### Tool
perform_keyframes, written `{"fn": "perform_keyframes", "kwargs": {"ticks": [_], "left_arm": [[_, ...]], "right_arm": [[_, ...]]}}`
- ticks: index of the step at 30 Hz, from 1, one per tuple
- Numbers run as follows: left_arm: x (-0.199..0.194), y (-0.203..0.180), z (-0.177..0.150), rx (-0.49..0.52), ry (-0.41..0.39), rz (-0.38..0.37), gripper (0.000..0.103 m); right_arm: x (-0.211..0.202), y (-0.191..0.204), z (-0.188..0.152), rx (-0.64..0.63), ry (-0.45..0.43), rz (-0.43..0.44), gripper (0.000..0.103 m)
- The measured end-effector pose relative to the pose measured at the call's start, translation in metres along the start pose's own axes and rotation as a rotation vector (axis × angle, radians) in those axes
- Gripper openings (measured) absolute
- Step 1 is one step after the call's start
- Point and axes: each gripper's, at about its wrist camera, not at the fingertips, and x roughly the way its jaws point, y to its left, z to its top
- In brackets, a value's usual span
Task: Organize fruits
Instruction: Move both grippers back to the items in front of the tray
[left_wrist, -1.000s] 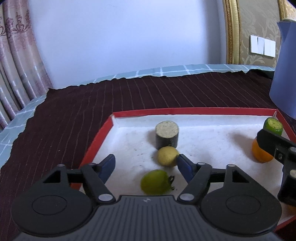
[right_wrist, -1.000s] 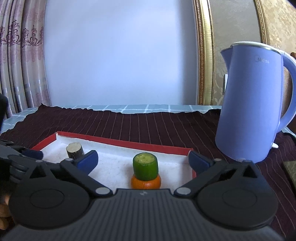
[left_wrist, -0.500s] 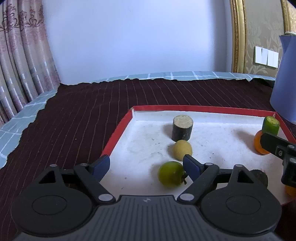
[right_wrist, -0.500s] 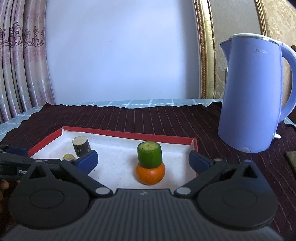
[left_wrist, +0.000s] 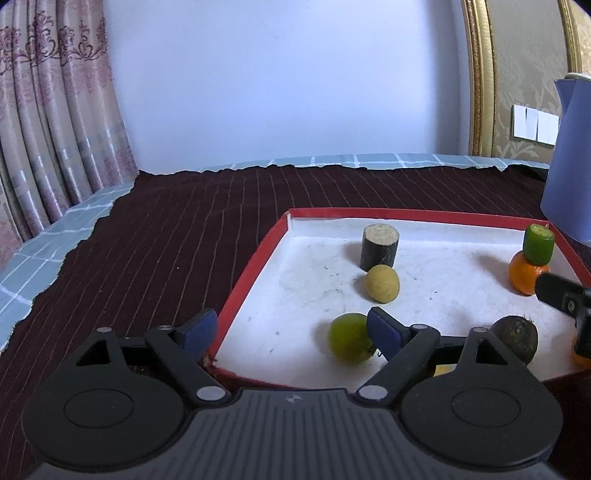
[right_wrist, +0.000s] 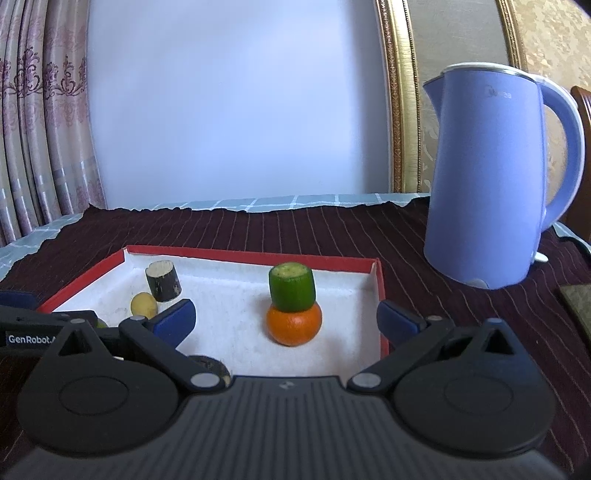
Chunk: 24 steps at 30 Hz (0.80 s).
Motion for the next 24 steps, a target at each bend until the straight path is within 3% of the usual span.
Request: {"fn": "perform_keyframes", "kwargs": {"ticks": [20, 24], "left_arm": [[-0.025, 0.029, -0.026, -0.059, -0.024, 0.028, 0.090], [-0.030, 0.035, -0.030, -0.070, -0.023, 0.029, 0.096]], "right_arm": [[-0.046, 0.005, -0.026, 0.069, -0.021, 0.013, 0.103], [-0.053, 0.006, -0.031, 0.084, -0.009, 0.024, 0.103]]}}
